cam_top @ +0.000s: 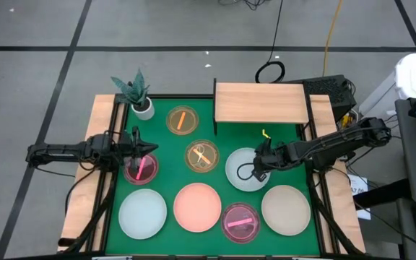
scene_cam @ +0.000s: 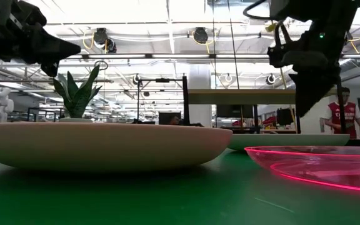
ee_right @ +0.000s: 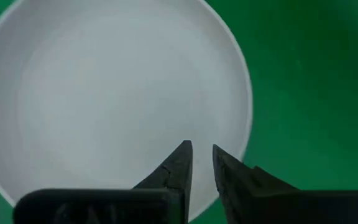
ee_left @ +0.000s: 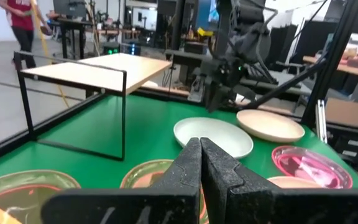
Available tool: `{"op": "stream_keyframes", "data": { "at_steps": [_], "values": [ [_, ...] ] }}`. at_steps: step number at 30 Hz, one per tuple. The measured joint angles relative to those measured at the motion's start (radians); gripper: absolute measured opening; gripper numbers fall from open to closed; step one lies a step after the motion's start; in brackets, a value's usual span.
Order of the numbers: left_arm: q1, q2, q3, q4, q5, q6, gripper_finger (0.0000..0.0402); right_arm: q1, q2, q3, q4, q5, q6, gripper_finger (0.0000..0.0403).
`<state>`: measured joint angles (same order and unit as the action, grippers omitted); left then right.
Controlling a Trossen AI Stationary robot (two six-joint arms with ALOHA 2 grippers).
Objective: Place and stack plates onto a shelf
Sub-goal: Put the right large gray plate on the shelf
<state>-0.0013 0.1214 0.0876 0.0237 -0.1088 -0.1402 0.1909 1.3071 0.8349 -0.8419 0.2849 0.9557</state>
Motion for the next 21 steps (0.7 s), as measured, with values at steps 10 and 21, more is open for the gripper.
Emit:
{"op": "stream_keyframes", "data": {
  "at_steps": [10, 21],
  "values": [
    [0.0, 0.132, 0.0, 0.039, 0.0, -0.019, 0.0001, -0.047, 0.0, -0.079, -0.004, -0.038, 0.137, 0.0099],
    [-0.001, 0.238, 0.0, 0.134, 0.0, -0.02, 0.0001, -0.113, 0.0, -0.175, 0.127, -0.126, 0.099, 0.012]
  ]
}}
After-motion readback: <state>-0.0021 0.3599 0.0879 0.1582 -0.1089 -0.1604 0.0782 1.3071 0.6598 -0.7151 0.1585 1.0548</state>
